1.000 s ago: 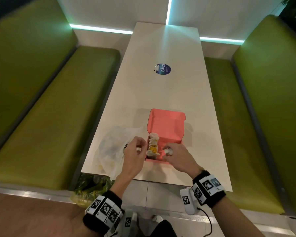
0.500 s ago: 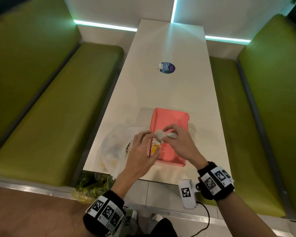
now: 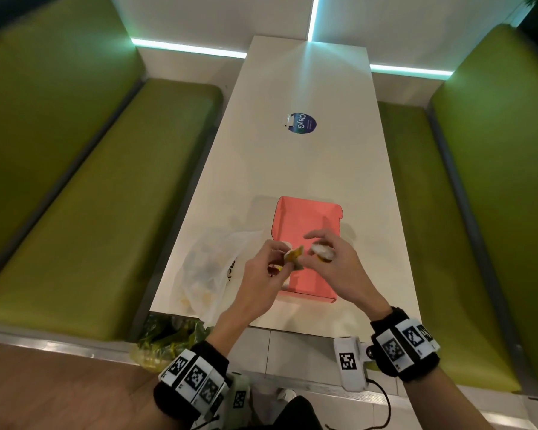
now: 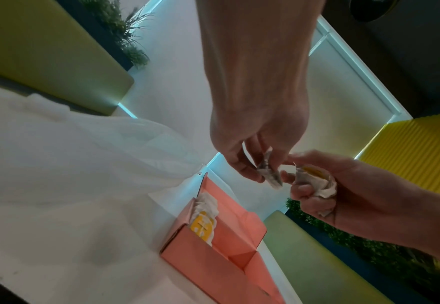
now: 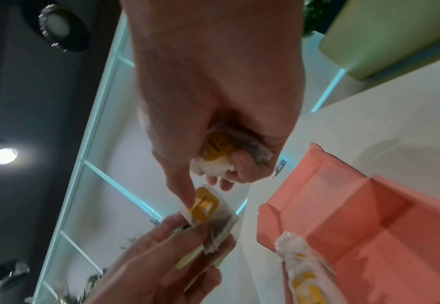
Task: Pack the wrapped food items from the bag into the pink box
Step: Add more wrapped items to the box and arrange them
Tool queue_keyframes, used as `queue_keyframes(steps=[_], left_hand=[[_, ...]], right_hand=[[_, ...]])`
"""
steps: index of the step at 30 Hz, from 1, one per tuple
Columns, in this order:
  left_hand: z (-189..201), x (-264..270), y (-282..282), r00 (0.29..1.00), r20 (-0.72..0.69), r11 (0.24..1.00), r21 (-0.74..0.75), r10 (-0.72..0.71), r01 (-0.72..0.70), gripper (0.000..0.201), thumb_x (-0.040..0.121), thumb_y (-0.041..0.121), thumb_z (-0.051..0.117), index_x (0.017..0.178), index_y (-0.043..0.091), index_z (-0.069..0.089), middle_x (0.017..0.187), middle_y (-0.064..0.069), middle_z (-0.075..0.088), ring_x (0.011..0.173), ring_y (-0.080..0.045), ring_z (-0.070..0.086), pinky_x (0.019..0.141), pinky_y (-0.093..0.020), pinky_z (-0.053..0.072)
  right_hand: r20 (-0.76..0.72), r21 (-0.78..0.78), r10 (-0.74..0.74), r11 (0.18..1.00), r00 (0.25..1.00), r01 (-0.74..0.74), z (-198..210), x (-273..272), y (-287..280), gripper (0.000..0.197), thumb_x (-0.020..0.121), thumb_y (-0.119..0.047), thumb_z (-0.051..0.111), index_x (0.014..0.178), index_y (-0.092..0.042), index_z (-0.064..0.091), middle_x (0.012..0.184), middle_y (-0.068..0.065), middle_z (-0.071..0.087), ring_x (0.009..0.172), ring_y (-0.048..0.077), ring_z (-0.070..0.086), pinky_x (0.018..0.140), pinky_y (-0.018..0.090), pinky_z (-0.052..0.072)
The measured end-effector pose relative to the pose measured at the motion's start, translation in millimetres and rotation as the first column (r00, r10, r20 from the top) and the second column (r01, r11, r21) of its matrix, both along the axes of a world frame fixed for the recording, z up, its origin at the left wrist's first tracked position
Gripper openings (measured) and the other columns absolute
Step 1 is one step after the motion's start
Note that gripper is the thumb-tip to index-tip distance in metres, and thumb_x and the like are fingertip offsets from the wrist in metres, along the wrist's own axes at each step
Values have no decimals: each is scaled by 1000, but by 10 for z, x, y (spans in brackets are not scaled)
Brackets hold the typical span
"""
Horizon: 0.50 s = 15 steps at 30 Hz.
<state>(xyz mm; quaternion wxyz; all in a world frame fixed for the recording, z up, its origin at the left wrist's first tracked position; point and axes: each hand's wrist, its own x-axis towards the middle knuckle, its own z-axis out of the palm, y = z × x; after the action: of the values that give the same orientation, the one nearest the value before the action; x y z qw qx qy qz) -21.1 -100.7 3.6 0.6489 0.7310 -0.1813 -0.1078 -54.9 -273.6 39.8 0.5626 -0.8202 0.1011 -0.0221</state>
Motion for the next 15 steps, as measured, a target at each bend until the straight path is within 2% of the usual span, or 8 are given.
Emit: queue_keyframes(steps=[2,4,6,8,9,11,13,15], left_hand=[[-20,-4,-1,999,-16,999,-5,-47,47,18,95,4,63,106,15,53,88,-5,74,83,-21,72,70,-32,55],[-47,-3,-17,995,-17,995,20,-98,98,21,95,3,62,107,15,50,89,-3,74,81,-18,71,68,-26,54],[-106,-9,-19,990,-25,983,116,-138,140,25,95,8,64,110,19,47,97,1,71,84,-11,68,68,-17,51],[-204,-30,7,990,3,954,269,-141,135,29,95,20,65,116,25,46,109,2,63,91,-5,62,71,-12,49],[-256,-44,28,990,37,929,351,-138,116,29,95,25,63,118,25,46,111,1,59,92,-5,59,73,-15,50],[-362,-83,65,973,135,836,543,-186,85,29,96,29,60,122,21,48,115,0,58,99,-14,56,81,-28,50],[-437,-130,77,936,189,702,708,-296,79,33,96,28,58,125,16,51,123,0,59,111,-21,51,88,-31,44],[-475,-158,70,912,205,637,767,-356,76,32,96,26,56,126,15,53,128,0,58,117,-24,49,92,-33,43]], right_hand=[[39,-110,45,993,998,-41,-56,-20,34,19,82,-20,77,97,-27,68,92,-3,68,85,9,63,75,22,50],[85,-212,80,975,993,-61,-99,-23,36,12,85,-16,73,86,-26,67,86,-2,65,80,11,60,72,25,47],[82,-282,107,956,991,-79,-164,-24,-14,17,87,-15,70,81,-29,63,81,-2,63,75,13,58,69,29,45],[6,-366,131,923,991,-120,-253,-25,-80,17,89,-21,69,81,-32,59,80,-6,60,74,14,56,66,32,44],[-56,-429,143,890,988,-154,-300,-18,-105,15,90,-26,67,81,-32,57,80,-9,58,74,14,55,64,32,44],[-194,-561,153,793,969,-237,-394,7,-136,9,91,-33,65,88,-31,57,85,-13,56,81,16,56,64,34,43],[-289,-632,159,709,944,-313,-486,57,-150,10,92,-32,63,100,-27,60,96,-13,59,94,19,58,69,34,45],[-336,-654,154,672,929,-348,-570,130,-159,19,91,-36,64,108,-26,60,107,-8,63,100,20,59,74,34,47]])
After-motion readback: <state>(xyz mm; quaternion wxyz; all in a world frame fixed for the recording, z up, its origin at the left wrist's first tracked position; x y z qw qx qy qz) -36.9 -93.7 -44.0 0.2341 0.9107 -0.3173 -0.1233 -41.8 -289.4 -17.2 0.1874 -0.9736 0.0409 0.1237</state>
